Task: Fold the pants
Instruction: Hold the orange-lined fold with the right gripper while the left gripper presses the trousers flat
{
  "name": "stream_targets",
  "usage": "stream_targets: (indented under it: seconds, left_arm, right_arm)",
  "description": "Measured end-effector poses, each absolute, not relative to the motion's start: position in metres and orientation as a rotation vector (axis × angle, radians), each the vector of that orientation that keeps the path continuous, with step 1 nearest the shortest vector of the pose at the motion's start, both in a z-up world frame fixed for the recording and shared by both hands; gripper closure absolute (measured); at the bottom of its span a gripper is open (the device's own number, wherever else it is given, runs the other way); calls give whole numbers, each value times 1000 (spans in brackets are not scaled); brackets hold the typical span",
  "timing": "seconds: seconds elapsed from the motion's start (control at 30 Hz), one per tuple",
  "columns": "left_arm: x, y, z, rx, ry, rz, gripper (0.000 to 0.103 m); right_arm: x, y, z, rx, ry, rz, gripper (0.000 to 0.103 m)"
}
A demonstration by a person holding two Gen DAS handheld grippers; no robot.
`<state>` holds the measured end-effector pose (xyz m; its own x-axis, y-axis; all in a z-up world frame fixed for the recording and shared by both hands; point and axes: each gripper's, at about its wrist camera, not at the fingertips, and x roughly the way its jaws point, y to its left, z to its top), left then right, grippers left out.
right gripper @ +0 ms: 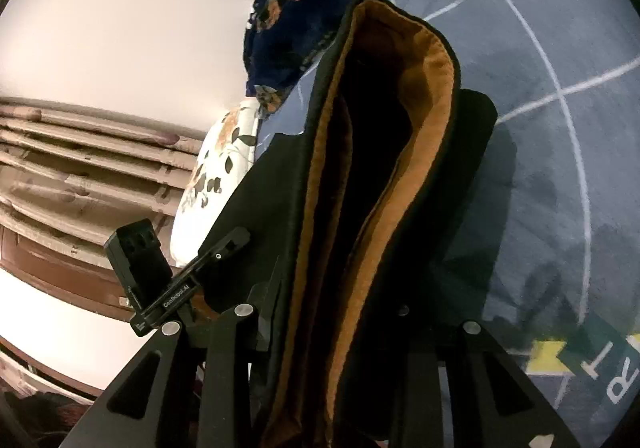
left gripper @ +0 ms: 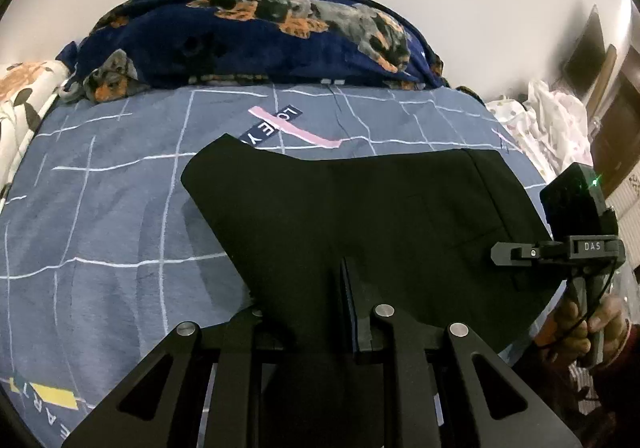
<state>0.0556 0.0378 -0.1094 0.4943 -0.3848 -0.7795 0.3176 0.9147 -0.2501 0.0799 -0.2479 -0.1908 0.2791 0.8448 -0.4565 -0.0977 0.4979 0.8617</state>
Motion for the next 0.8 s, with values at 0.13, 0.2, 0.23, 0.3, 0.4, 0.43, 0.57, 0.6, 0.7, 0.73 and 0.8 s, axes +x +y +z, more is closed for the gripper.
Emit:
stream_targets:
  seconds: [0.13, 0.2, 0.23, 0.3, 0.4, 0.43, 0.57, 0.6, 0.7, 0.73, 0.8]
  left_arm:
    - [61, 56, -121, -169, 1009, -444, 85]
    - [65, 71, -133, -241, 1040, -445, 85]
    - [66, 77, -138, -276, 1055, -443, 85]
    - [70, 90, -149, -361, 1082, -452, 85]
    - [72, 95, -155, -395, 1104, -467, 85]
    - [73, 95, -158, -405, 1124, -487, 85]
    - [77, 99, -168, -418, 1182, -503, 73]
    - [80, 102, -174, -436, 1209, -501, 70]
    - [89, 110, -194, -485, 1275, -509, 53]
    - [90, 113, -195, -512, 1269, -526, 52]
    - [94, 114, -197, -540, 1283, -552, 51]
  right_arm:
    - [81, -246, -195, 827, 1132, 724, 74]
    - [78, -248, -199, 823, 1145, 709, 74]
    - [77, -249, -202, 832, 1149, 704, 74]
    - [75, -251, -205, 844, 1147, 707, 74]
    - [74, -250, -205, 837, 1153, 706, 74]
    - [74, -250, -206, 835, 1155, 703, 74]
    - [75, -251, -209, 845, 1165, 698, 74]
    - [74, -253, -211, 848, 1168, 697, 74]
    - [74, -255, -217, 864, 1174, 691, 74]
    - [73, -256, -219, 868, 1176, 691, 74]
    - [73, -256, -221, 871, 1177, 691, 74]
